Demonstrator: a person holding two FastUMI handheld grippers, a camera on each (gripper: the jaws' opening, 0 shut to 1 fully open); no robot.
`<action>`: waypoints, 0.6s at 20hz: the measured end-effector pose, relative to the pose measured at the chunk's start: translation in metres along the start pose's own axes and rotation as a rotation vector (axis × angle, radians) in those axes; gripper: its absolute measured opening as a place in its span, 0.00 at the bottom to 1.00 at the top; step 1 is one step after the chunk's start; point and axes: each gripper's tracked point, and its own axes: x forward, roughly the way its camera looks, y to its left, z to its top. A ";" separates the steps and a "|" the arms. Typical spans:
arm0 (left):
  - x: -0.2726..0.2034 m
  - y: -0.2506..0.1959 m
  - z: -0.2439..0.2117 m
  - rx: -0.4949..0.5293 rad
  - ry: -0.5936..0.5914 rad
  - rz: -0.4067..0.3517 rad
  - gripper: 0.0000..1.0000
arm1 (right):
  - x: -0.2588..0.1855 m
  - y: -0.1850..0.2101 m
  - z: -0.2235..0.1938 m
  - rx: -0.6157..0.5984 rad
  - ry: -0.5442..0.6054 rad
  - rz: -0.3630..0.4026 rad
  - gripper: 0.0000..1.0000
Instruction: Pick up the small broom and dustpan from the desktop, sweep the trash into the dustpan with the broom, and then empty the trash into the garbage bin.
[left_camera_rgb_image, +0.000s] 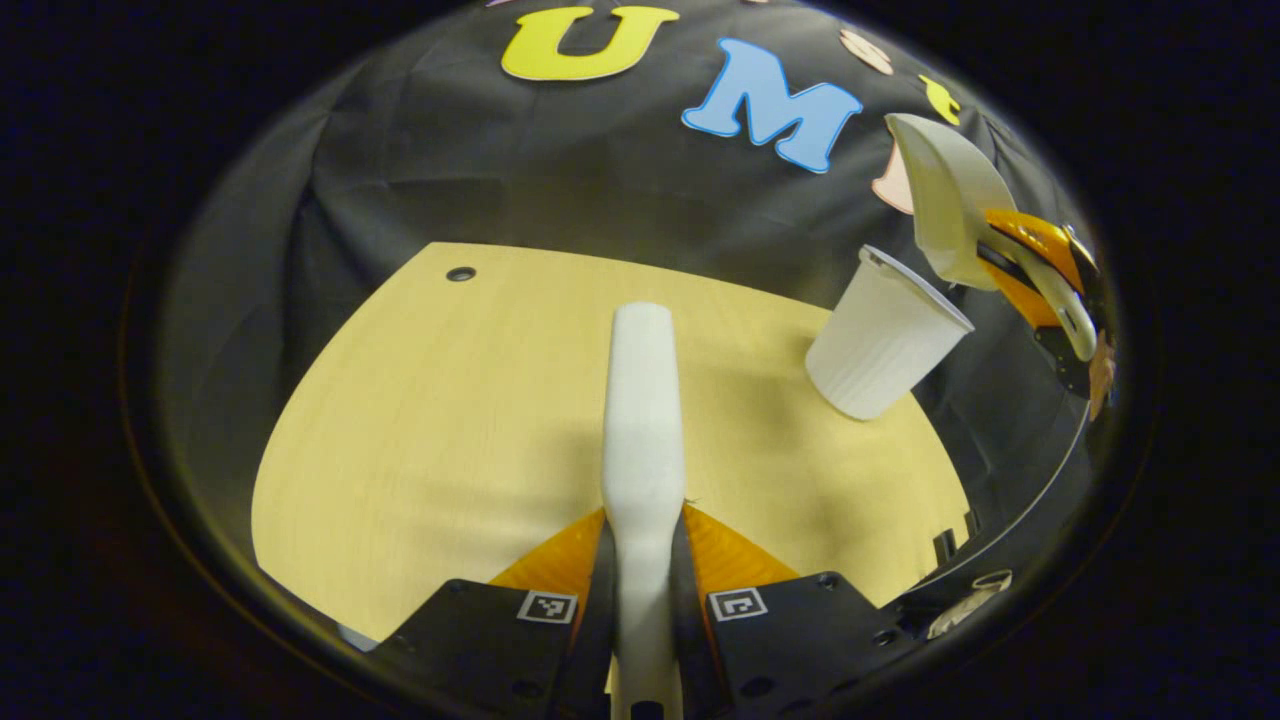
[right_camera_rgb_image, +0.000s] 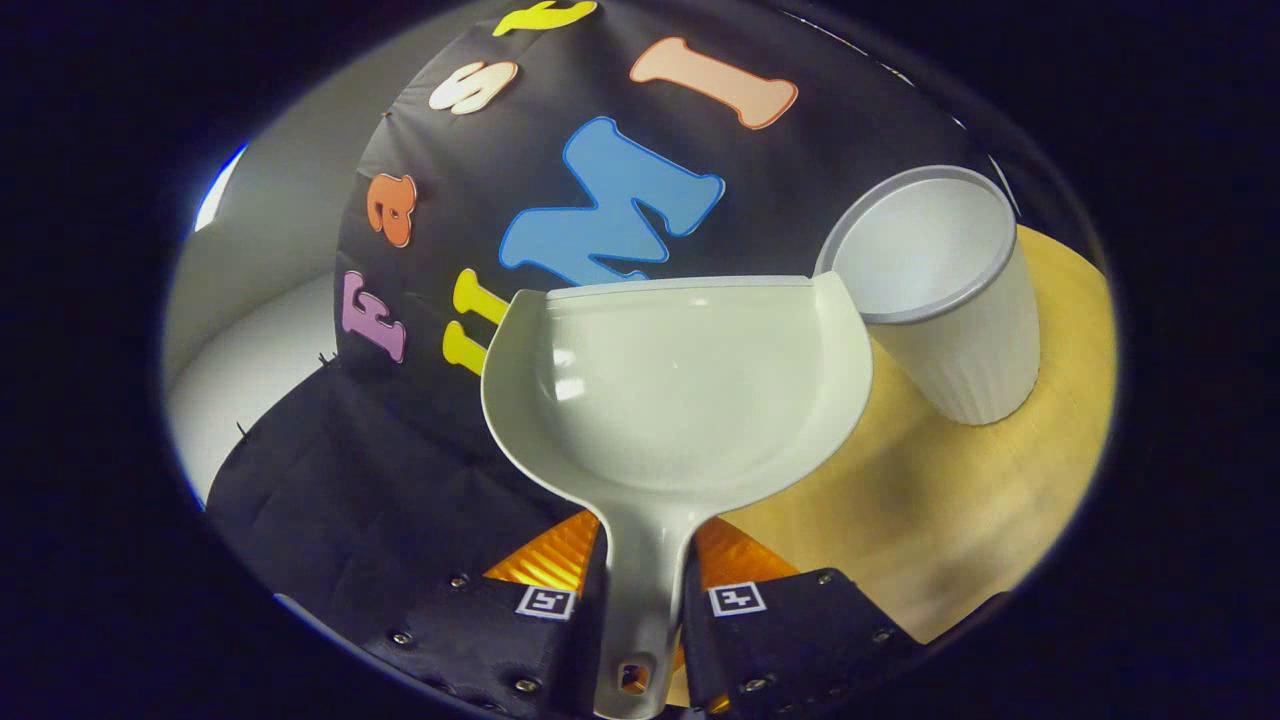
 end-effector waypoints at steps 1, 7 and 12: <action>0.000 0.006 0.000 -0.002 -0.003 0.013 0.36 | 0.001 -0.003 -0.009 -0.037 0.010 -0.022 0.34; 0.012 0.037 -0.005 0.016 0.002 0.058 0.32 | 0.011 -0.033 -0.062 -0.228 0.100 -0.176 0.34; 0.027 0.059 -0.017 0.037 0.034 0.086 0.34 | 0.022 -0.070 -0.104 -0.305 0.179 -0.308 0.34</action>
